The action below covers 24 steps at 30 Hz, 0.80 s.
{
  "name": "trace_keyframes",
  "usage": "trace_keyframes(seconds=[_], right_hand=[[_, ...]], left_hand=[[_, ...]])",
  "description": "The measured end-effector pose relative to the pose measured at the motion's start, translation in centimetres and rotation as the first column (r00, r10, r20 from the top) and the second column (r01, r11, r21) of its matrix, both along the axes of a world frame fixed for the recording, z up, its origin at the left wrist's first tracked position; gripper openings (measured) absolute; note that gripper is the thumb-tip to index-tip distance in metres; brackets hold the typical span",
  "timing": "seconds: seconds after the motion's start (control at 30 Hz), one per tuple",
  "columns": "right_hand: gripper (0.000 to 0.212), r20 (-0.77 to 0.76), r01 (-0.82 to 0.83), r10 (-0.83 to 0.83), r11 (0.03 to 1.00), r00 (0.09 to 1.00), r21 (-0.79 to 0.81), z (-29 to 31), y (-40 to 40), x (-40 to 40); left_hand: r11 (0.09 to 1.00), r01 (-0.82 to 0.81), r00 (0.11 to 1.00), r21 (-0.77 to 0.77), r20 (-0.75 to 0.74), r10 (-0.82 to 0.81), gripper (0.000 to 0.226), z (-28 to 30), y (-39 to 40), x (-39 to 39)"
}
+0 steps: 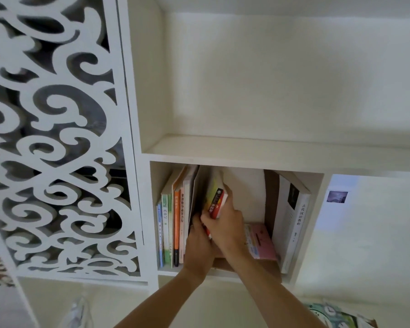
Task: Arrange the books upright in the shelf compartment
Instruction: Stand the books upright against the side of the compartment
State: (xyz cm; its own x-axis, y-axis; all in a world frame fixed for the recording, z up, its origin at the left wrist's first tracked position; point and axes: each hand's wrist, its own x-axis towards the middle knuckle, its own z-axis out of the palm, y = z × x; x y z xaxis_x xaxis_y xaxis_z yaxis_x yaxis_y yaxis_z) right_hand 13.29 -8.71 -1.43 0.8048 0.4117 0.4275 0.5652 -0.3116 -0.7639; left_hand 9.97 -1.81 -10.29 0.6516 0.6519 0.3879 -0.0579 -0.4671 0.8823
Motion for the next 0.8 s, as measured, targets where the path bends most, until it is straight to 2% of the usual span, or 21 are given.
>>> trace_keyframes(seconds=[0.03, 0.07, 0.13, 0.17, 0.2, 0.23, 0.27, 0.4, 0.53, 0.67, 0.8], right_hand=[[0.082, 0.02, 0.01, -0.009, 1.0, 1.0, -0.023, 0.0, -0.1, 0.1], [0.082, 0.03, 0.013, -0.012, 0.999, 0.999, -0.036, 0.1, -0.3, 0.2], [0.079, 0.049, 0.002, 0.0, 0.999, 0.999, -0.052, 0.0, -0.5, 0.7], [0.077, 0.055, -0.008, 0.012, 0.998, 0.998, -0.058, -0.1, -0.6, 1.0], [0.077, 0.047, -0.032, 0.036, 0.997, 0.998, -0.07, -0.1, -0.5, 1.3], [0.078, 0.03, -0.064, 0.066, 0.994, 0.997, -0.085, 0.0, -0.4, 1.6], [0.08, 0.012, -0.101, 0.103, 0.99, 0.995, -0.1, 0.1, -0.4, 1.7], [0.099, -0.022, -0.279, 0.28, 0.944, 0.96, -0.177, 0.9, -1.3, 1.8], [0.106, 0.013, -0.392, 0.399, 0.907, 0.917, -0.151, 0.4, -1.9, 2.4], [0.099, 0.1, -0.386, 0.402, 0.911, 0.91, -0.146, -0.6, -0.8, 2.1], [0.084, 0.152, -0.323, 0.341, 0.937, 0.928, -0.135, -0.8, 0.1, 1.2]], left_hand=[[0.999, 0.002, 1.0, 0.054, -0.006, -0.001, 0.075, -0.5, 0.2, 0.1], [0.983, -0.061, 0.998, 0.171, 0.001, 0.062, 0.077, -1.2, 0.3, 0.2], [0.948, -0.111, 0.991, 0.299, 0.109, 0.081, 0.067, 0.7, 0.1, -0.9], [0.843, -0.155, 0.986, 0.516, 0.128, 0.103, 0.068, 1.0, 0.7, -0.6], [0.697, -0.207, 0.977, 0.687, 0.18, 0.113, 0.073, 0.5, 1.4, -0.4], [0.529, -0.245, 0.97, 0.812, 0.199, 0.142, 0.079, 0.5, 1.7, -0.6], [0.381, -0.324, 0.944, 0.866, 0.272, 0.186, 0.084, 0.5, 2.4, -0.1], [0.219, -0.384, 0.922, 0.897, 0.359, 0.143, 0.093, -0.1, 3.9, -0.2], [0.128, -0.436, 0.891, 0.891, 0.408, 0.198, 0.106, -0.3, 4.6, -0.3], [0.194, -0.443, 0.892, 0.875, 0.408, 0.195, 0.091, -1.1, 5.0, -0.6], [0.248, -0.473, 0.878, 0.846, 0.427, 0.219, 0.099, -2.3, 5.0, -0.2]])
